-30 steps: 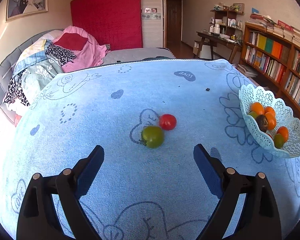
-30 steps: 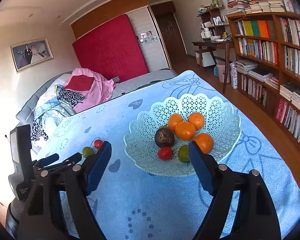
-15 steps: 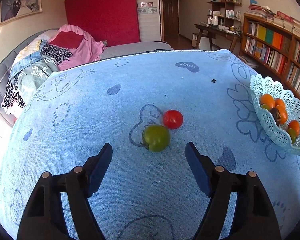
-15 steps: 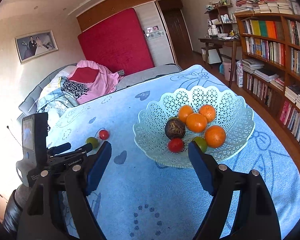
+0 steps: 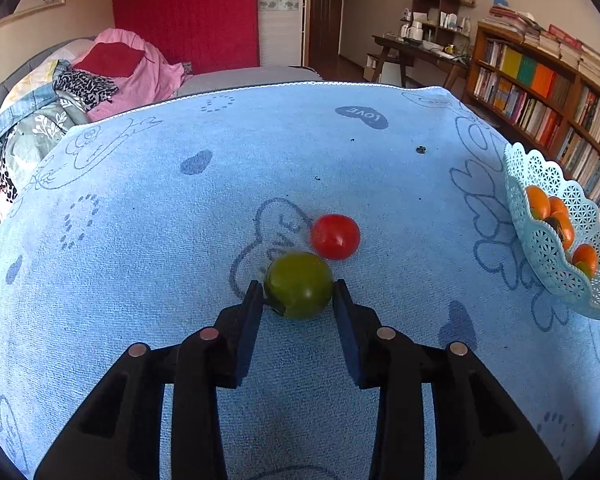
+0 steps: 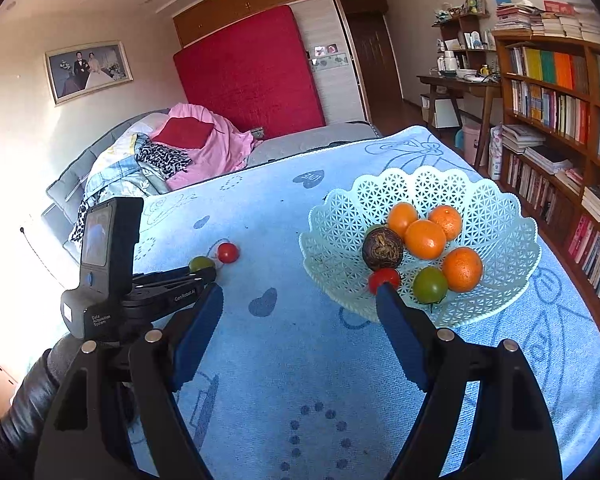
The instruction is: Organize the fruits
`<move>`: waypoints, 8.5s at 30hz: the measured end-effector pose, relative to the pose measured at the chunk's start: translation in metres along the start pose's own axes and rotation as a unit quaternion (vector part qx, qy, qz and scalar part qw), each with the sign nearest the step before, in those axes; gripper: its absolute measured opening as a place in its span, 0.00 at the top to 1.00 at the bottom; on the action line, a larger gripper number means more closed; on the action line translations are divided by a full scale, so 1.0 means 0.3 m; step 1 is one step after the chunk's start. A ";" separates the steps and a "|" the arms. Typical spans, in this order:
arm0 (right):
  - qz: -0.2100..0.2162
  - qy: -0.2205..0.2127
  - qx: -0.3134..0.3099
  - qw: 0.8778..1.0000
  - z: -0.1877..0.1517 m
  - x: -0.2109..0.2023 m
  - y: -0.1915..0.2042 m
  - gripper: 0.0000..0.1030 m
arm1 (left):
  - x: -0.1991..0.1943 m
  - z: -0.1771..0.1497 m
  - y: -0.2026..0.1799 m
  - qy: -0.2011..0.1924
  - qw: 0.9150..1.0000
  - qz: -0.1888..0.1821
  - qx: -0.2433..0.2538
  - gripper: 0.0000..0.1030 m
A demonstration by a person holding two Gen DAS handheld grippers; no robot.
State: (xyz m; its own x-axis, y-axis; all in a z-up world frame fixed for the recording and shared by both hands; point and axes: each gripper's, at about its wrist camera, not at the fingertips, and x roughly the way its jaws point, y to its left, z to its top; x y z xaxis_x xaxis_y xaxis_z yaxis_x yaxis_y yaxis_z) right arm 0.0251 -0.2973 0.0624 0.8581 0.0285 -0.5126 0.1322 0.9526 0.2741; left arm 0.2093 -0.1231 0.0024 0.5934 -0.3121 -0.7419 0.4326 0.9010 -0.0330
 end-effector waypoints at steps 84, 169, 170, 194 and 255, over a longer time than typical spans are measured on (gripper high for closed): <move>0.000 0.093 -0.050 0.994 0.143 0.453 0.225 0.72 | -0.212 -0.024 0.105 -0.079 0.994 0.048 -0.054 0.66; -0.095 -0.020 0.178 0.979 0.133 -0.145 -0.446 0.03 | -0.291 0.059 -0.573 -0.110 0.986 -0.052 0.115 0.12; -0.096 -0.018 0.174 0.980 0.134 -0.144 -0.440 0.03 | -0.295 0.056 -0.574 -0.114 0.985 -0.043 0.121 0.12; -0.151 -0.024 0.022 0.988 0.169 -0.232 -0.293 0.03 | -0.421 0.012 -0.517 -0.179 0.972 0.081 0.129 0.09; -0.125 0.081 -0.147 0.978 0.047 -0.146 -0.164 0.03 | -0.449 -0.040 -0.543 -0.177 0.967 0.122 0.140 0.09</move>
State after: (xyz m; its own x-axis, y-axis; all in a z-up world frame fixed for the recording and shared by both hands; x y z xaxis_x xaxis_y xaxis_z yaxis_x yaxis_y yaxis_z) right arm -0.0119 -0.3496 0.0830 0.7244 -0.1906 -0.6625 0.1581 0.9813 -0.1095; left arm 0.0508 -0.2244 0.0997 0.8747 -0.2277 -0.4277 0.3869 0.8597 0.3334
